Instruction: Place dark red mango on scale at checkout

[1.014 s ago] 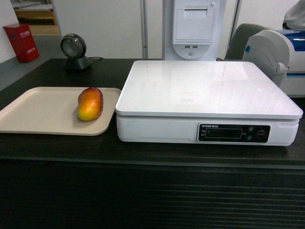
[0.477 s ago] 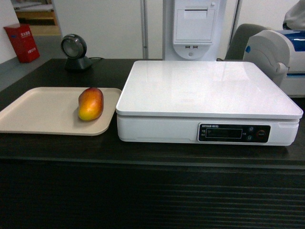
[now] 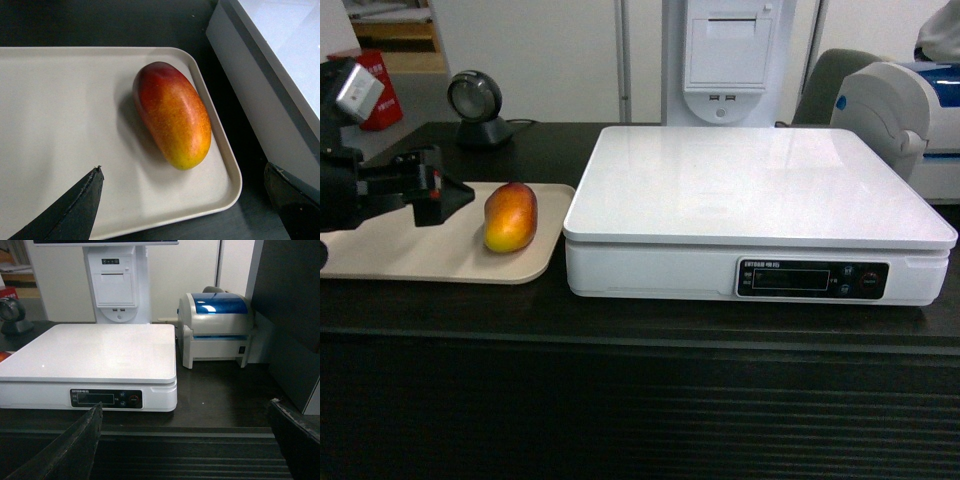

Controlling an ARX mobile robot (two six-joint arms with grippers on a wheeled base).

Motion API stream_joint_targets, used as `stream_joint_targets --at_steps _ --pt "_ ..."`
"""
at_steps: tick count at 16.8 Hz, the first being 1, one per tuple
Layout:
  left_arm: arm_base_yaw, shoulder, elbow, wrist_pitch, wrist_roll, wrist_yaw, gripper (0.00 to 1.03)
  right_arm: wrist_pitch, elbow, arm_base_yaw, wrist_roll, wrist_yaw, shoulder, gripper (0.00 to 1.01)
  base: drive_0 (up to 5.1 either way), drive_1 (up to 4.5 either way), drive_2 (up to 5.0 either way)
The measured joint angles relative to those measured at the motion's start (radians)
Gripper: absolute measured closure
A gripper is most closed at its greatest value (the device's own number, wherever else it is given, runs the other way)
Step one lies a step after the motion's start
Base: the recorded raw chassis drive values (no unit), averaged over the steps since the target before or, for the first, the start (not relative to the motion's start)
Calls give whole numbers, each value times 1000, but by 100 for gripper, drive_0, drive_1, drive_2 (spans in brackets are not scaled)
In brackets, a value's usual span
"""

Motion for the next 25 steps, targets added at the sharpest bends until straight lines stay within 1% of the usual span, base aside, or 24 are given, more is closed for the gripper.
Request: stream_joint_targets --at_steps 11,17,21,23,24,25 --pt "-47 73 138 -87 43 8 5 0 0 0 0 0 0 3 0 0 0" --pt "-61 114 210 -135 69 3 5 0 0 0 0 0 0 3 0 0 0" --pt "-64 143 249 -171 75 1 5 0 0 0 0 0 0 3 0 0 0" --pt "-64 161 271 -189 84 -11 5 0 0 0 0 0 0 3 0 0 0" --pt "-64 211 343 -251 95 -26 5 0 0 0 0 0 0 3 0 0 0" --pt "-63 278 469 -318 98 -53 5 0 0 0 0 0 0 3 0 0 0"
